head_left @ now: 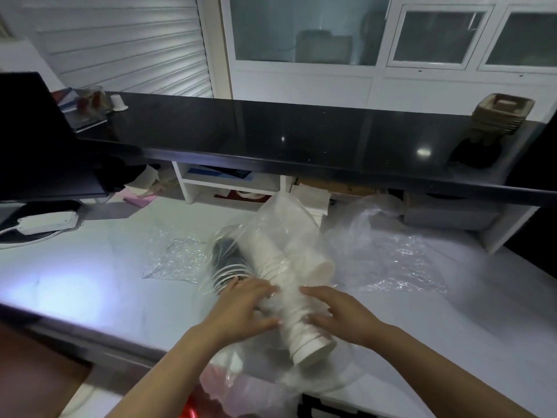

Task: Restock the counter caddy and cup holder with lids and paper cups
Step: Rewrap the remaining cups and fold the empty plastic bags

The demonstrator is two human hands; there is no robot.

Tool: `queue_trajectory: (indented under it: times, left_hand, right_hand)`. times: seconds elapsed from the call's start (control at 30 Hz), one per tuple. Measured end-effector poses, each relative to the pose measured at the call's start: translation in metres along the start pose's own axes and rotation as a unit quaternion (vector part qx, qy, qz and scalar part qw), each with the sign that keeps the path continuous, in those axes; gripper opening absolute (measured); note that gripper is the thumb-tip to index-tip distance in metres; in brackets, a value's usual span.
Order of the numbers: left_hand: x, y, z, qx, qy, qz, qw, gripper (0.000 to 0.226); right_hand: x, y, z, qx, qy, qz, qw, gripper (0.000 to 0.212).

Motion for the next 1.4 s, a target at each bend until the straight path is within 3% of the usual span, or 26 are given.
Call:
queue_trajectory:
  times: [0.07,0.2,0.27,0.37,0.47,0.57,0.63,0.73,0.8,0.87,0.97,1.03,1.2,1.27,1.33,1.4]
  left_hand:
    - [-0.006,0.003,-0.004,-0.075,0.017,0.015,0.997,0.056]
    - [-0.017,0.008,-0.018,-0.123,-0.022,0.004,0.992,0.063]
    - [-0.017,0.007,-0.016,-0.086,-0.011,0.001,0.996,0.080]
    - [-0.015,0.003,-0.003,0.034,0.078,-0.008,0.996,0.121]
    - [-0.020,-0.003,0.015,0.102,0.112,-0.020,0.988,0.135]
    - [-0.026,-0.013,0.031,0.010,0.144,0.002,0.989,0.124]
    - [-0.028,-0.025,0.041,-0.060,0.136,0.007,0.989,0.104]
    - [-0.036,-0.046,0.046,-0.213,0.113,0.020,0.970,0.059]
    - [-0.037,-0.057,0.047,-0.270,0.128,-0.029,0.954,0.047]
    - [-0.032,-0.066,0.050,-0.265,0.140,-0.127,0.946,0.058]
    - [-0.029,-0.082,0.060,-0.229,0.113,-0.279,0.926,0.091]
    - [-0.030,-0.093,0.068,-0.203,0.079,-0.354,0.910,0.108]
    - [-0.033,-0.116,0.085,-0.129,-0.109,-0.506,0.846,0.125]
    - [-0.028,-0.118,0.096,-0.117,-0.216,-0.511,0.824,0.103]
    - [-0.016,-0.118,0.111,-0.131,-0.266,-0.508,0.809,0.054]
    - [-0.021,-0.114,0.109,-0.171,-0.313,-0.497,0.791,0.021]
  right_hand:
    - [-0.006,0.000,-0.004,-0.041,0.012,0.009,0.999,0.036]
    - [-0.019,-0.005,-0.032,-0.145,-0.019,0.028,0.989,0.023]
    - [-0.031,-0.009,-0.051,-0.209,-0.012,0.059,0.976,0.022]
    - [-0.063,-0.011,-0.073,-0.265,0.065,0.134,0.953,0.020]
    - [-0.091,-0.020,-0.083,-0.276,0.136,0.205,0.929,0.026]
    - [-0.095,-0.031,-0.078,-0.271,0.115,0.208,0.933,0.033]
    - [-0.089,-0.040,-0.073,-0.266,0.114,0.174,0.941,0.035]
    - [-0.082,-0.050,-0.063,-0.198,0.099,0.119,0.968,0.068]
    - [-0.078,-0.053,-0.050,-0.110,0.014,0.093,0.989,0.094]
    - [-0.084,-0.052,-0.039,-0.044,-0.080,0.081,0.993,0.100]
    - [-0.095,-0.049,-0.037,-0.048,-0.093,0.104,0.989,0.070]
    - [-0.096,-0.046,-0.041,-0.083,-0.015,0.109,0.990,0.048]
    - [-0.068,-0.044,-0.076,-0.165,0.141,0.051,0.975,0.036]
    - [-0.051,-0.047,-0.089,-0.174,0.225,0.028,0.958,0.035]
    - [-0.037,-0.048,-0.101,-0.176,0.289,0.022,0.941,0.031]
    - [-0.027,-0.047,-0.110,-0.163,0.307,0.010,0.938,0.031]
Point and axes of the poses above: each hand's wrist, its own y-axis towards the middle knuckle, its own z-axis out of the palm, x = y × z, the point moved 4 cm from there along y, towards the middle knuckle
